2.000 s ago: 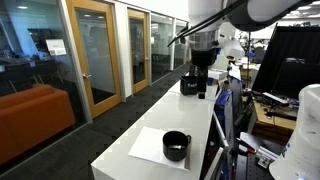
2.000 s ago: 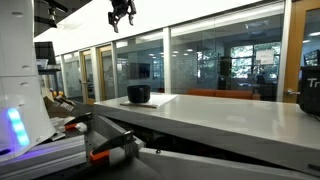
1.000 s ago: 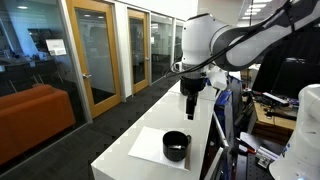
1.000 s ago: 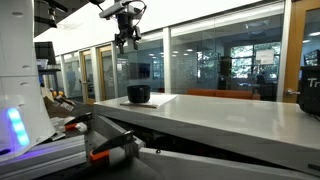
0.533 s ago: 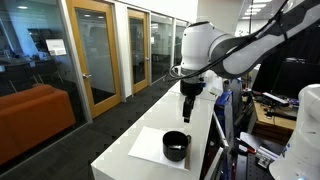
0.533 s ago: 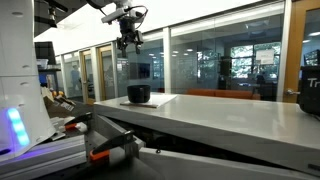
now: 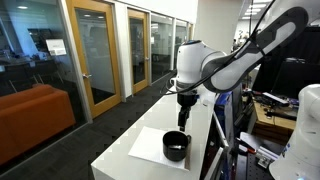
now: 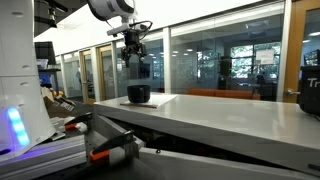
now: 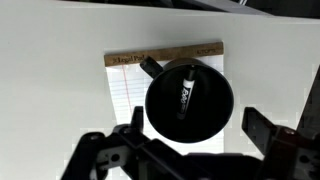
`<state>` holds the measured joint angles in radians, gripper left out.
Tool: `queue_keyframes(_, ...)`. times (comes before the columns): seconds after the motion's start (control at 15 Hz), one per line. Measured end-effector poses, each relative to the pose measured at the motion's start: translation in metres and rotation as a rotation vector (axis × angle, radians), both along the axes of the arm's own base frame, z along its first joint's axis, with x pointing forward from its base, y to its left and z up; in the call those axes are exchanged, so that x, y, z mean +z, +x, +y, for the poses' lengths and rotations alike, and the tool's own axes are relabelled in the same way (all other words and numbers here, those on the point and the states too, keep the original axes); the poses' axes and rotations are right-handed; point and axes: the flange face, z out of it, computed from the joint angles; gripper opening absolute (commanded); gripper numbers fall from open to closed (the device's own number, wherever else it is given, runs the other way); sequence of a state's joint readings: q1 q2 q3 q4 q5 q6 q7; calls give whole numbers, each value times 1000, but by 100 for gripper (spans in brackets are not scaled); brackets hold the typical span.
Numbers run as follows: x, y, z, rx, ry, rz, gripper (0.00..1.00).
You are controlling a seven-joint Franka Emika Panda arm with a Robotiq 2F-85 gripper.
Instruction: Remove the marker from the pot and put it on the table
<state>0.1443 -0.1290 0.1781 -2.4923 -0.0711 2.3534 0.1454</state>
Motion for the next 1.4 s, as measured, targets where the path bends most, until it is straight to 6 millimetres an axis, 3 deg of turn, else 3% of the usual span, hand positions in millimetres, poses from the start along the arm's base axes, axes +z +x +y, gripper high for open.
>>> queue_keyframes(0.67, -42, 7, -12, -11, -10, 55, 99)
queue_keyframes(1.0, -54, 4, -6, 47, -53, 70, 76)
queue_keyframes(1.4, -55, 24, 5, 60, -57, 54, 80)
